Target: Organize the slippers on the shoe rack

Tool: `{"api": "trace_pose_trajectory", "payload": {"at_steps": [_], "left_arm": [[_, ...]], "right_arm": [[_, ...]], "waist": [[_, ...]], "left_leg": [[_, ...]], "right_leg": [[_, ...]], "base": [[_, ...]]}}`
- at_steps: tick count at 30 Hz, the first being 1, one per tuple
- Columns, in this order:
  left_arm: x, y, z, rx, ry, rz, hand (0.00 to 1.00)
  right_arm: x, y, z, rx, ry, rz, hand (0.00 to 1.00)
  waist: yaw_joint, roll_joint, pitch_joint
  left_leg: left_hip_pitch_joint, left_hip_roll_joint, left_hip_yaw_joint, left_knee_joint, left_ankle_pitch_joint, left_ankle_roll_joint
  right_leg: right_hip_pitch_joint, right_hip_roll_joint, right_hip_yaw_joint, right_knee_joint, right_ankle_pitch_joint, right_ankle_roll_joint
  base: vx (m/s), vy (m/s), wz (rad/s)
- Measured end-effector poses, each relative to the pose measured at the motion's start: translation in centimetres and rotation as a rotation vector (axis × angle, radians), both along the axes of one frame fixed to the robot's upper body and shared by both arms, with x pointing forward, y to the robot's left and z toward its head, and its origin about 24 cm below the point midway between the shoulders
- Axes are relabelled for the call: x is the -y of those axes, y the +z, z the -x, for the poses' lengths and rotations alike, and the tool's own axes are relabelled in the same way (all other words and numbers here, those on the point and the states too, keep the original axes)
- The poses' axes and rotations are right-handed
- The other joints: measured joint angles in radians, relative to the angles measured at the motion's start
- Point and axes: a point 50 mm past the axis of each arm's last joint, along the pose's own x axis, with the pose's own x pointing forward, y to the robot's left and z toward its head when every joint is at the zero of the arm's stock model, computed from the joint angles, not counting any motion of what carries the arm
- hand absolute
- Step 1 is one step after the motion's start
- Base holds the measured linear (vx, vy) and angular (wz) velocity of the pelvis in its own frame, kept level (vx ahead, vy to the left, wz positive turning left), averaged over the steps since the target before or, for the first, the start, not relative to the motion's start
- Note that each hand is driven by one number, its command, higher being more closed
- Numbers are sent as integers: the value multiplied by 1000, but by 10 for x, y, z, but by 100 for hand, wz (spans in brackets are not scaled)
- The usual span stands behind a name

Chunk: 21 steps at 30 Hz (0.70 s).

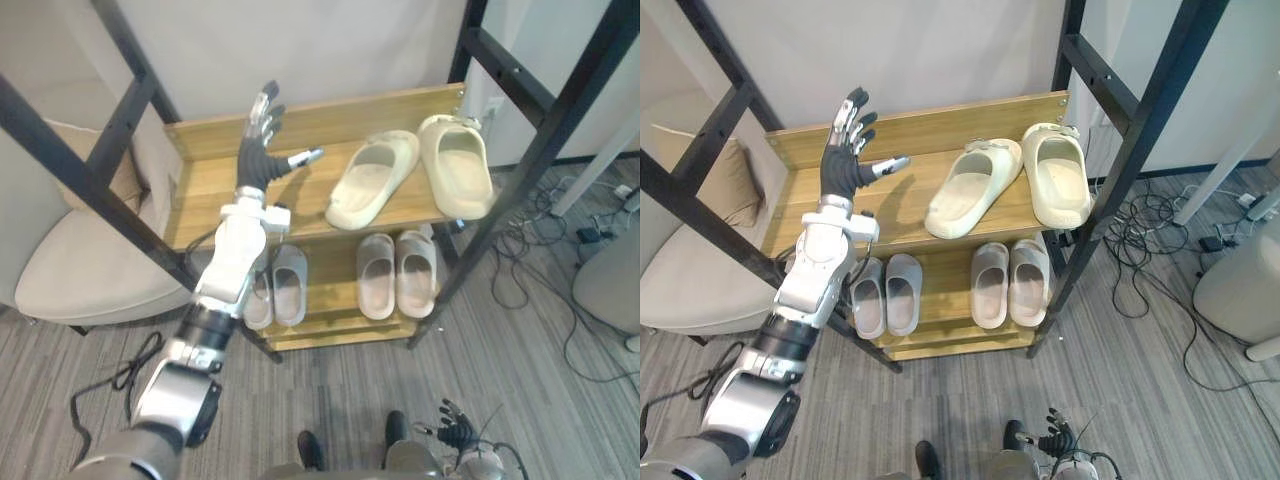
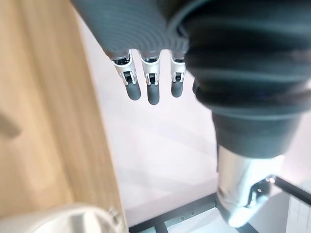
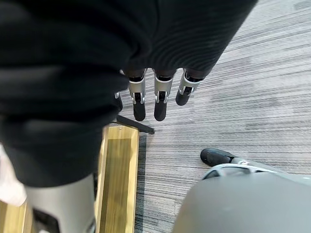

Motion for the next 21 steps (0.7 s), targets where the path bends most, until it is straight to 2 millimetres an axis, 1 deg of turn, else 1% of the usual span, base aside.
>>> {"api": "trace_pose_trajectory", "payload": {"at_steps": [1,2,5,9,12,14,16,18,19,21], "left_arm": [[0,-4,1,-13,-8,3,0],[1,-14,6,-47,-23,16,0],[3,-27,11,-93,-57,33,0],[13,-36,15,-126,-105,47,0],[23,-41,19,-148,-152,42,0],[32,-44,21,-161,-189,29,0],[38,-45,22,-166,-213,35,0],[48,-50,25,-184,-251,29,0],[49,-51,25,-187,-254,27,0],[55,-60,26,-231,-276,5,0]], "right_arm": [[0,-1,0,-5,3,0,0],[-2,-2,-1,-16,15,1,0],[-7,-1,-7,-5,38,-4,0],[-11,0,-13,4,56,-18,0],[-19,0,-20,12,68,-34,0],[-30,-2,-22,6,85,-60,0],[-36,-3,-23,6,86,-74,0],[-38,-2,-24,8,93,-78,0],[-38,-2,-24,8,93,-78,0],[-39,-3,-24,8,92,-81,0]], "waist": [[0,-1,-4],[3,-7,-14],[6,-16,-21],[12,-20,-24],[14,-20,-24],[16,-23,-25],[21,-24,-26],[23,-29,-26],[23,-30,-27],[22,-37,-29]], "left_leg": [[0,0,-2,0,0,0],[0,0,-4,0,-1,-1],[0,0,-12,3,-1,-2],[5,0,-22,4,-1,-2],[4,1,-27,4,1,2],[4,2,-29,4,1,2],[4,2,-30,4,1,2],[5,1,-34,4,1,2],[6,1,-35,4,1,2],[15,1,-39,4,1,2]], "right_leg": [[2,0,-3,0,-3,4],[2,0,-6,0,-5,7],[8,0,-13,0,-4,6],[17,0,-22,0,-5,7],[19,1,-33,0,-6,7],[20,1,-41,0,-7,7],[20,1,-42,0,-7,7],[24,-1,-47,0,-8,9],[25,-1,-47,0,-9,9],[37,-1,-51,0,-13,10]], "base": [[6,-10,16],[14,-7,6],[16,-4,8],[17,-2,8],[5,-8,4],[0,0,0],[0,0,0],[-6,5,5],[-6,2,7],[-4,-4,4]]}}
